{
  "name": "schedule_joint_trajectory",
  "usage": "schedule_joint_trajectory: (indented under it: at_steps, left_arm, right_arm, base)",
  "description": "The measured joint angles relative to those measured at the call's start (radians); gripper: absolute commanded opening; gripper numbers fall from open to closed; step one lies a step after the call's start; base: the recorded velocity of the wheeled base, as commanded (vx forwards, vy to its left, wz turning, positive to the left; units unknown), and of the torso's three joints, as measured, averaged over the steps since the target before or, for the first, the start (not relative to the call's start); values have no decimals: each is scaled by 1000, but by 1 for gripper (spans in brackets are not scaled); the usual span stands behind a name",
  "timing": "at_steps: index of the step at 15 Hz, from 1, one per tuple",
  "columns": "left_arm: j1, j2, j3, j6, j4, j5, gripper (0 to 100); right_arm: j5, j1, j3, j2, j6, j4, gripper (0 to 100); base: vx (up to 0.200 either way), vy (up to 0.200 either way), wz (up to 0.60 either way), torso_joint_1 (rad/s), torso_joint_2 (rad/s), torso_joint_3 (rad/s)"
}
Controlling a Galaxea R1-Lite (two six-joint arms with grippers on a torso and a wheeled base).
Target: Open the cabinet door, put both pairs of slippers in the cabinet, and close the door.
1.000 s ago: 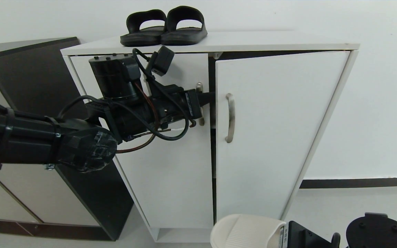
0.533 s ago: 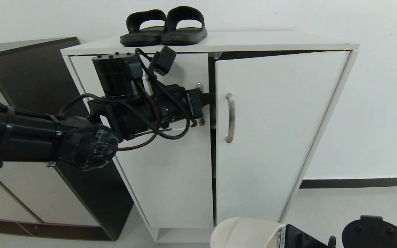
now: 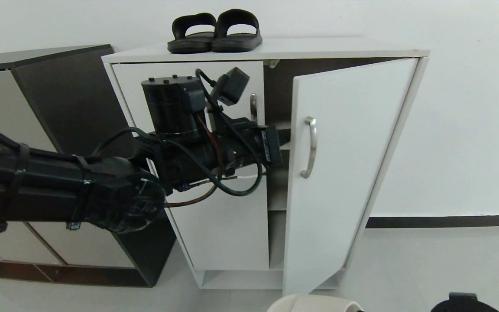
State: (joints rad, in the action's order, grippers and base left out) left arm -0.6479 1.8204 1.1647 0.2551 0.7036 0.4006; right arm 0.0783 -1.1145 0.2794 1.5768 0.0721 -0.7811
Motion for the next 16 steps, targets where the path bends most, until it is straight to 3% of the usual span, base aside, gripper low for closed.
schedule_joint_trajectory:
  at_steps: [2, 3, 6, 9, 11, 14, 16]
  left_arm:
    - [-69, 1, -31, -26, 7, -53, 0]
    - [-78, 1, -32, -26, 22, -75, 0]
    - [-16, -8, -40, 3, 98, -109, 0]
    - [59, -56, -95, 30, 126, -112, 0]
    - [133, -129, -166, 30, 117, -111, 0]
    - [339, -290, -403, 30, 76, -165, 0]
    - [458, -414, -558, 29, 48, -206, 0]
  right_arm:
    - [-5, -27, -10, -12, -1, -4, 0]
    - [-10, -29, -4, -11, -6, -4, 0]
    - [-22, -13, 32, 17, -59, -41, 0]
    - [-125, -11, 84, 75, -117, -89, 0]
    - [-306, 15, 162, 144, -181, -107, 0]
    - [-573, 163, 283, 248, -229, -118, 0]
    - [-690, 236, 301, 283, -233, -118, 0]
  base:
    - [-100, 0, 0, 1, -1, 1]
    - [0, 0, 0, 0, 0, 0]
    - [0, 0, 0, 0, 0, 0]
    - [0, 0, 0, 0, 0, 0]
    - [0, 0, 0, 0, 0, 0]
    - [0, 0, 0, 0, 0, 0]
    - [0, 0, 0, 0, 0, 0]
